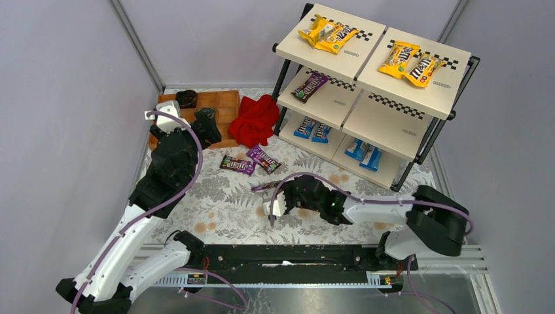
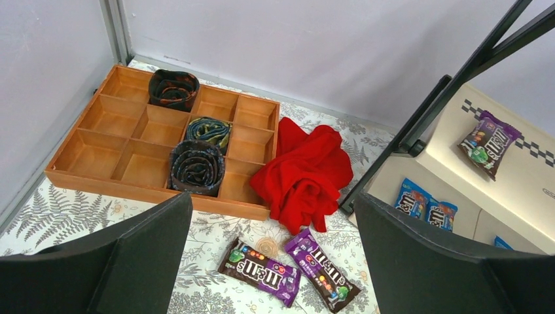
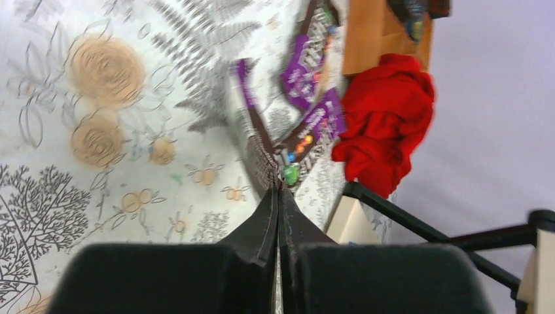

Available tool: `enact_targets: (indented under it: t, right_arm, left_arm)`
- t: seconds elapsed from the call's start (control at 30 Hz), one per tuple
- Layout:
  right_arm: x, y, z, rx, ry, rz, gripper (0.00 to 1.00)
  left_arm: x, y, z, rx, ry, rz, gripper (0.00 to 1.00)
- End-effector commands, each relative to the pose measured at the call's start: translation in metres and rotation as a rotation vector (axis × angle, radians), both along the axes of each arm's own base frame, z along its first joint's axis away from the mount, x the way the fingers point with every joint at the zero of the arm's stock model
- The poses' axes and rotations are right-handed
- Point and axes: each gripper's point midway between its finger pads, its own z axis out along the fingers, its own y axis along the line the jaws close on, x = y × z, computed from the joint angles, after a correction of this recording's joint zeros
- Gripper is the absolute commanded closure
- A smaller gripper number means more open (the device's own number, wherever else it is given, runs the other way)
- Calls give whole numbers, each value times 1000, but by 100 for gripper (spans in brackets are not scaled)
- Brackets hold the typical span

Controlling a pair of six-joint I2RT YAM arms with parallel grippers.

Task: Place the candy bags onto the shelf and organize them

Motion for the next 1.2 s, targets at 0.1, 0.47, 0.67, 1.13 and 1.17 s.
enact_targets:
  t: [0.1, 0.47, 0.67, 1.13, 1.17]
  right_arm:
    - [-19, -7, 77, 240, 301, -186, 100]
    - [1, -53, 181, 642, 421, -573, 100]
    - [30, -117, 255, 796, 218, -863, 100]
    - [96, -188, 318, 589, -205, -1247, 100]
    - [101, -191, 318, 569, -222, -1266, 100]
  left_arm:
    - [7, 3, 1, -10, -10, 14, 1]
    - [15, 2, -5, -22, 11, 20, 1]
    - [21, -31, 21, -84, 30, -130, 1]
    - [32, -63, 37, -127, 3, -267, 1]
    - [31, -61, 35, -121, 2, -261, 1]
